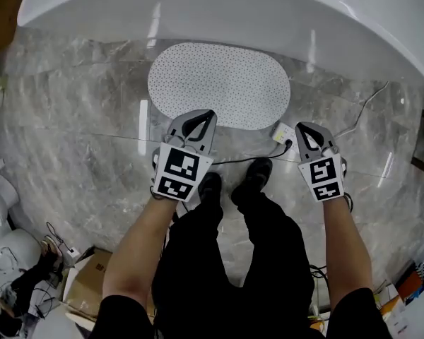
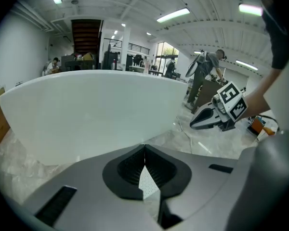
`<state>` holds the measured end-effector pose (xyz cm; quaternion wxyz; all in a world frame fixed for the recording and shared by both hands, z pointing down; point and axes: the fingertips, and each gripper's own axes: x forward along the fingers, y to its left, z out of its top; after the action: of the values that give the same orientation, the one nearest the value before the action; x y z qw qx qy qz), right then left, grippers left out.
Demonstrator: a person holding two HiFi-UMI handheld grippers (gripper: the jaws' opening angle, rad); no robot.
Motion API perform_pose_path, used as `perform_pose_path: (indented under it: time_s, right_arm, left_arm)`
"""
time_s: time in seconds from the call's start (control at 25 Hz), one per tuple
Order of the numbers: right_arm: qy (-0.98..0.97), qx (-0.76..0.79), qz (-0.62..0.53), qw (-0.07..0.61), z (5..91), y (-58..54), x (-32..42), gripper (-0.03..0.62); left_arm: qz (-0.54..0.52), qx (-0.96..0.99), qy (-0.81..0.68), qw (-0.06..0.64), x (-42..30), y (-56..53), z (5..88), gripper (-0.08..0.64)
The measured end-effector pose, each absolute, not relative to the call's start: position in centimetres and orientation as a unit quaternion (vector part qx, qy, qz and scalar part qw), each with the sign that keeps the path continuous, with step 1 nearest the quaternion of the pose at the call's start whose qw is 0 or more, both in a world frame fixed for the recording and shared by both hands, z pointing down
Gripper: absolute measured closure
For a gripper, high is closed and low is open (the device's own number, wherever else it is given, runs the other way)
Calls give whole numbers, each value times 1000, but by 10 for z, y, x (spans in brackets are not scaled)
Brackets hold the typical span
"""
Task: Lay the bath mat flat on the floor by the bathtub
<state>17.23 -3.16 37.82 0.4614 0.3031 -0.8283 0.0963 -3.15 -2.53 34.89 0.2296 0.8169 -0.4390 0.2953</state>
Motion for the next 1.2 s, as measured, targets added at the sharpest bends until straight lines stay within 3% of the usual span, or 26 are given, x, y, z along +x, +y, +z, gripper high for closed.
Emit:
perform_pose_path:
  time_s: [0.72,1.2]
  right_arm:
    - [-868,355,207,278,52,23,86,575]
    - [-878,400,149,216,-89,69,77,575]
  left_arm:
    - [161,811,-487,283,-64,31,17,549]
    - [133,827,-489,244,-100,77,-98,549]
